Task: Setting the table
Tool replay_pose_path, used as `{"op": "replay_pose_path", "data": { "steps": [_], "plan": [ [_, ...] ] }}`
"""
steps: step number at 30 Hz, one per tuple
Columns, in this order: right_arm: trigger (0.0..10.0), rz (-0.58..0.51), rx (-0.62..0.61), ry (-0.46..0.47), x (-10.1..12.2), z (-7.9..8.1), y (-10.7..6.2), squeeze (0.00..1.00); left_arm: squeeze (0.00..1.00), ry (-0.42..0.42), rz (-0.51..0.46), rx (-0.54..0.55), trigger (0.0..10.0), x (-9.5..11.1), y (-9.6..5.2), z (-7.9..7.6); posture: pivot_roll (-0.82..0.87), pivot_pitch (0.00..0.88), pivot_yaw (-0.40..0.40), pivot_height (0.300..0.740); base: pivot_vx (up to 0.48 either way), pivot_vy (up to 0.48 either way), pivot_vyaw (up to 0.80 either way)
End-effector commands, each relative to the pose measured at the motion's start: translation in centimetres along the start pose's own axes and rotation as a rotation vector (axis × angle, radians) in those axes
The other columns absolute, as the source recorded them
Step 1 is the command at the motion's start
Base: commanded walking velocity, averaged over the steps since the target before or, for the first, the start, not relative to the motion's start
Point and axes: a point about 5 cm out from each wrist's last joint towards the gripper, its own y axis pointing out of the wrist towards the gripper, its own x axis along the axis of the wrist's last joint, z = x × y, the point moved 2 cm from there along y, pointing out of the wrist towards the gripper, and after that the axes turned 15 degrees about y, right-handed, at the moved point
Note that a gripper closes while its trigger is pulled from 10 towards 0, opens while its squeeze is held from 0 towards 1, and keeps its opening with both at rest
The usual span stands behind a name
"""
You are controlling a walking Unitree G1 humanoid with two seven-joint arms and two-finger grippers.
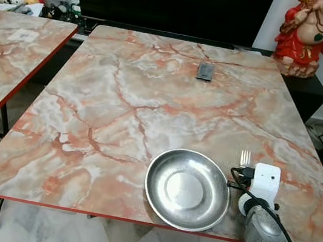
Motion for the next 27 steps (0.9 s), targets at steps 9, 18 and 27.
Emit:
{"op": "replay_pose_path", "data": {
  "steps": [9,18,27],
  "plan": [
    [10.0,0.003,-0.014,-0.006,-0.28,0.05,0.36,0.0,0.0,0.018,0.035,-0.024,10.0,-1.11,-0.32,-0.62,-0.01,0.12,-0.028,0.74,0.0,0.0,0.0],
    [10.0,0.007,0.002,0.007,-0.63,0.26,0.56,0.0,0.0,0.018,0.031,-0.02,10.0,-0.83,-0.21,-0.24,-0.01,0.122,-0.026,0.74,0.0,0.0,0.0],
    [10.0,0.011,0.009,0.017,-0.89,0.49,0.74,0.69,0.0,0.019,0.024,-0.018,10.0,-0.91,-0.28,-0.1,-0.01,0.123,-0.026,0.74,0.0,0.0,0.0]
  ]
}}
